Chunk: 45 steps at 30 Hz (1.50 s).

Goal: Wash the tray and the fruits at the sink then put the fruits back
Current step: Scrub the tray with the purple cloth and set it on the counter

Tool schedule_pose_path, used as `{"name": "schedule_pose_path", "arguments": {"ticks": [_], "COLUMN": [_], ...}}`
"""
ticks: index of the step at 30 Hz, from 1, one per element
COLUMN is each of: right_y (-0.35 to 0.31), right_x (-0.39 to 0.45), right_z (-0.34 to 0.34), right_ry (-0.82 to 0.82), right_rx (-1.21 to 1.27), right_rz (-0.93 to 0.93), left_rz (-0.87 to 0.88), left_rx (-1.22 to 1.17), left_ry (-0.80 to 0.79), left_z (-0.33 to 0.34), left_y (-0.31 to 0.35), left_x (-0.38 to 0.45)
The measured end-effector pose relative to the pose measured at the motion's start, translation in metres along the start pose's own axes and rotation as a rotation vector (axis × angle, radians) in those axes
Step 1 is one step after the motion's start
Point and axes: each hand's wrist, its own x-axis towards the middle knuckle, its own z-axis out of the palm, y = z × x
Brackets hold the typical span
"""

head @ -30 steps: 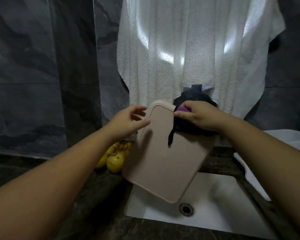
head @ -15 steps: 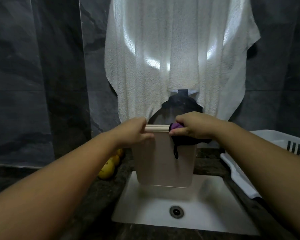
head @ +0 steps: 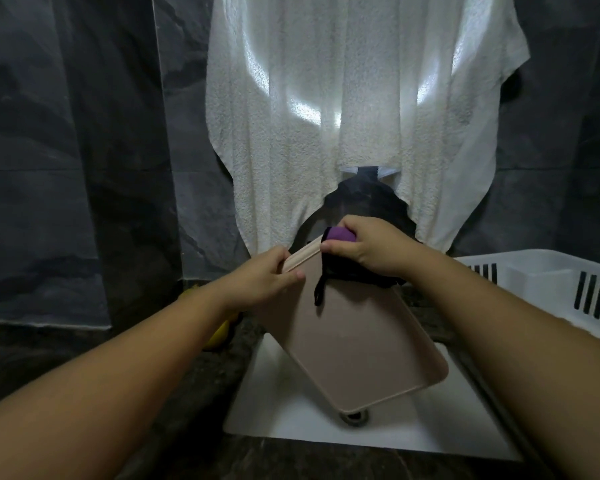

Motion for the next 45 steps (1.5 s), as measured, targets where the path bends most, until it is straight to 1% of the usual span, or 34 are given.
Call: {"name": "schedule_pose_path", "arguments": {"ticks": [4, 7, 8, 10, 11, 14, 16, 18, 19, 21, 23, 26, 28, 31, 33, 36, 39, 41, 43, 45], "right_y": [0.008, 0.025, 0.029, 0.026, 0.022, 0.009, 0.014, 0.026, 0.03, 0.03, 0.021, 0.006, 0.006, 0.024, 0.03, 0.021, 0.011, 0.015, 0.021, 0.019], "right_x": [-0.007, -0.017, -0.019, -0.017, -0.013, -0.007, -0.01, -0.018, -0.021, -0.023, -0.021, -0.017, -0.019, -0.03, -0.036, -0.03, -0.027, -0.03, -0.034, -0.033], "right_z": [0.01, 0.018, 0.02, 0.021, 0.022, 0.018, 0.009, 0.001, -0.001, 0.0, 0.003, 0.01, 0.009, -0.001, -0.006, -0.005, -0.016, -0.032, -0.044, -0.049], "right_ry": [-0.003, -0.062, -0.08, -0.11, -0.129, -0.17, -0.204, -0.269, -0.3, -0.371, -0.436, -0.485, -0.466, -0.424, -0.402, -0.374, -0.315, -0.237, -0.159, -0.129], "right_rx": [0.073, 0.023, 0.004, -0.025, -0.042, -0.085, -0.11, -0.164, -0.194, -0.248, -0.318, -0.363, -0.336, -0.294, -0.269, -0.275, -0.283, -0.196, -0.074, -0.007], "right_rz": [0.011, 0.055, 0.065, 0.046, 0.017, -0.068, -0.07, -0.031, -0.015, -0.005, -0.04, -0.1, -0.086, -0.027, -0.002, -0.025, -0.039, 0.005, 0.04, 0.047], "left_rz": [-0.06, -0.145, -0.15, -0.095, -0.053, 0.021, 0.026, -0.009, -0.023, -0.017, 0.07, 0.216, 0.197, 0.136, 0.116, 0.197, 0.245, 0.204, 0.136, 0.085], "left_rx": [-0.12, -0.28, -0.284, -0.236, -0.229, -0.224, -0.232, -0.246, -0.217, -0.077, 0.092, 0.361, 0.384, 0.38, 0.357, 0.343, 0.341, 0.26, 0.124, -0.036], "left_ry": [0.031, 0.082, 0.077, 0.041, 0.047, 0.139, 0.156, 0.148, 0.14, 0.109, 0.058, -0.078, -0.12, -0.145, -0.135, -0.12, -0.052, -0.017, 0.017, 0.028], "left_z": [0.004, -0.001, -0.003, -0.005, -0.005, -0.012, -0.02, -0.024, -0.025, -0.022, -0.017, -0.001, 0.003, -0.005, -0.004, 0.015, 0.02, 0.013, 0.012, 0.016], "left_y": [-0.015, -0.033, -0.034, -0.027, -0.021, -0.008, -0.016, -0.03, -0.033, -0.035, -0.021, 0.009, 0.016, 0.006, 0.003, 0.022, 0.035, 0.032, 0.022, 0.018], "left_x": [-0.006, -0.011, -0.012, -0.01, -0.007, -0.003, -0.006, -0.013, -0.015, -0.015, -0.007, 0.007, 0.012, 0.009, 0.006, 0.008, 0.014, 0.015, 0.011, 0.008]}}
